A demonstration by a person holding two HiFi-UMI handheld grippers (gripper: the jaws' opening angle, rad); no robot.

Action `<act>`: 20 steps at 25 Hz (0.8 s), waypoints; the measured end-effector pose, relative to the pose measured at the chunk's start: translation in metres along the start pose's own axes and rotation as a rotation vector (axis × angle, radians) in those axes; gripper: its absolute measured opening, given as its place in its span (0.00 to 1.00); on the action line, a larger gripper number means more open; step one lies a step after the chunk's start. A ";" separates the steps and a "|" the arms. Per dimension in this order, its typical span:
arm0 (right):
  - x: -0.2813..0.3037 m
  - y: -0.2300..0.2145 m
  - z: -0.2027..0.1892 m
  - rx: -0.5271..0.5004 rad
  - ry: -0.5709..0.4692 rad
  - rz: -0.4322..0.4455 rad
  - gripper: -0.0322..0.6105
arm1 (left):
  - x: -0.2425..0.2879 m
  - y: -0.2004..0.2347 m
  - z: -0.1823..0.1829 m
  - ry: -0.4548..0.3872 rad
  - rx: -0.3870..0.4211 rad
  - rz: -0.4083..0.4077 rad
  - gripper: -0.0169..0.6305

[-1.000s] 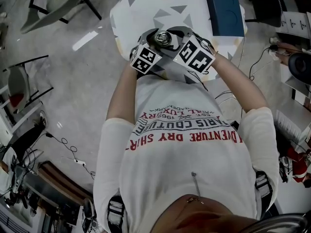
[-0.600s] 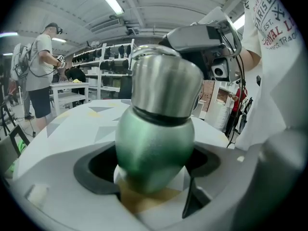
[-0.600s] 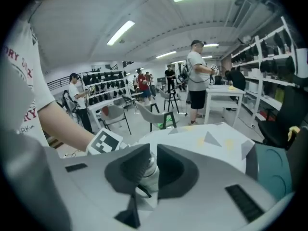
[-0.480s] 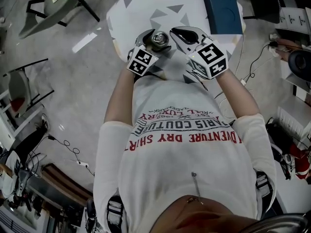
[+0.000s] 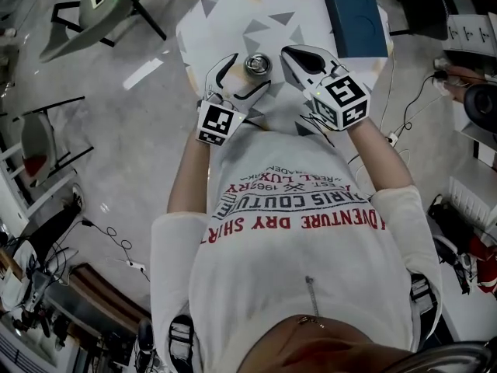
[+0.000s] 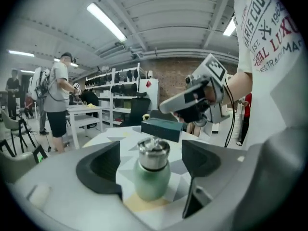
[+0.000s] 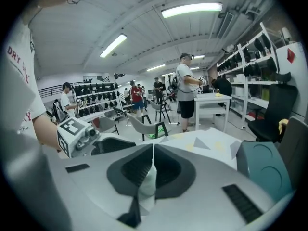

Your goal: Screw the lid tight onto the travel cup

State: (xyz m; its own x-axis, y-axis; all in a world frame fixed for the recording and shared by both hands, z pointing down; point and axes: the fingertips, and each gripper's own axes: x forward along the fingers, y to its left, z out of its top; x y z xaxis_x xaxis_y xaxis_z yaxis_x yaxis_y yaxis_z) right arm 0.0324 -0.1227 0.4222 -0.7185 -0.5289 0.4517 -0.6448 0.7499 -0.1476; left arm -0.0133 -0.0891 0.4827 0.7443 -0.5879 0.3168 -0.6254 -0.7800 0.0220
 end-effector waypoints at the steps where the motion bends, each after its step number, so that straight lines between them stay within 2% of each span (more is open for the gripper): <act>1: -0.002 0.001 0.001 -0.005 -0.005 -0.002 0.08 | -0.006 0.000 0.012 -0.027 0.006 0.014 0.65; 4: -0.007 0.005 0.004 -0.015 -0.027 -0.009 0.08 | -0.018 0.003 0.044 -0.083 0.030 0.057 0.62; 5: -0.008 0.006 0.006 -0.023 -0.038 -0.014 0.08 | -0.022 0.006 0.053 -0.095 0.037 0.082 0.53; 7: -0.013 0.009 0.012 -0.046 -0.062 -0.032 0.08 | -0.030 0.012 0.071 -0.124 0.042 0.138 0.26; 11: -0.028 0.014 0.024 -0.070 -0.120 -0.068 0.08 | -0.046 0.016 0.104 -0.183 0.045 0.202 0.07; 12: -0.032 0.015 0.027 -0.070 -0.134 -0.074 0.08 | -0.049 0.017 0.110 -0.192 0.054 0.216 0.05; 17: -0.044 0.023 0.042 -0.076 -0.199 -0.104 0.07 | -0.067 0.017 0.131 -0.207 0.081 0.250 0.04; 20: -0.050 0.025 0.052 -0.072 -0.235 -0.109 0.07 | -0.078 0.021 0.140 -0.221 0.060 0.278 0.04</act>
State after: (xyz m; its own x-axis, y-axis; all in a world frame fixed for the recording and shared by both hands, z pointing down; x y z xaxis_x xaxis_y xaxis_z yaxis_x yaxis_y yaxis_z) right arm 0.0383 -0.0983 0.3499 -0.6922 -0.6792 0.2439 -0.7074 0.7055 -0.0430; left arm -0.0516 -0.0898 0.3263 0.5844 -0.8064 0.0903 -0.8011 -0.5911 -0.0943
